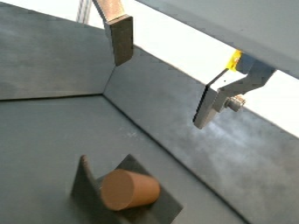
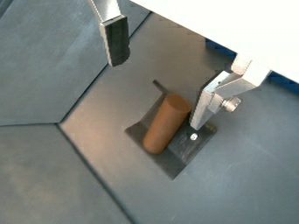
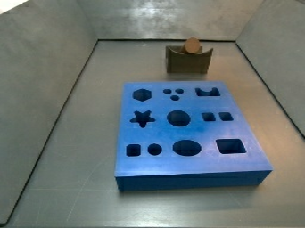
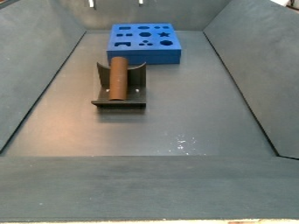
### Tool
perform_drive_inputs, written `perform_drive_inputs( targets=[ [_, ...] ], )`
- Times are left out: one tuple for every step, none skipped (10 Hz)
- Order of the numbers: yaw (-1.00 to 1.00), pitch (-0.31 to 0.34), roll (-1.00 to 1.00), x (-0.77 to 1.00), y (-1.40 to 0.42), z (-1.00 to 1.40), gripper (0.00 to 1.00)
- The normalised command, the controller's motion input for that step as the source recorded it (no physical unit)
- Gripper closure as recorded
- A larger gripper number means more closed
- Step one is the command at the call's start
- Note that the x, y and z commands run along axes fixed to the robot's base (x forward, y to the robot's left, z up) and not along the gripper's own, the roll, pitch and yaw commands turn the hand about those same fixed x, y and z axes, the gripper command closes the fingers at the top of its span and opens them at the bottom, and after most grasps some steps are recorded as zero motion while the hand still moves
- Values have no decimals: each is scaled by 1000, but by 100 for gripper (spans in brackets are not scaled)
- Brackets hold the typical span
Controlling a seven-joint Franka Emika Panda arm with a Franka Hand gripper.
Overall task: Pick up the round object. Move up. Place the round object on the fixture. Regrasp the round object. Move to above the board. Insert the round object.
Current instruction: Regrasp the round object.
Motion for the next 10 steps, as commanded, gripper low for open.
perform_drive_inputs(
  targets=[
    [66,103,1000,68,-38,-12,0],
    [79,131,1000,78,-36,-14,0],
    [100,164,1000,86,-44,-18,0],
    [115,186,1000,90,-45,-19,0],
    [153,232,1000,98,-45,-19,0],
    [194,264,1000,95,-46,-16,0],
    [183,255,846,100,-49,-20,0],
    [192,230,720,101,-46,-20,0],
    [207,198,544,98,-43,-16,0],
    [221,141,386,91,-42,-13,0]
  ],
)
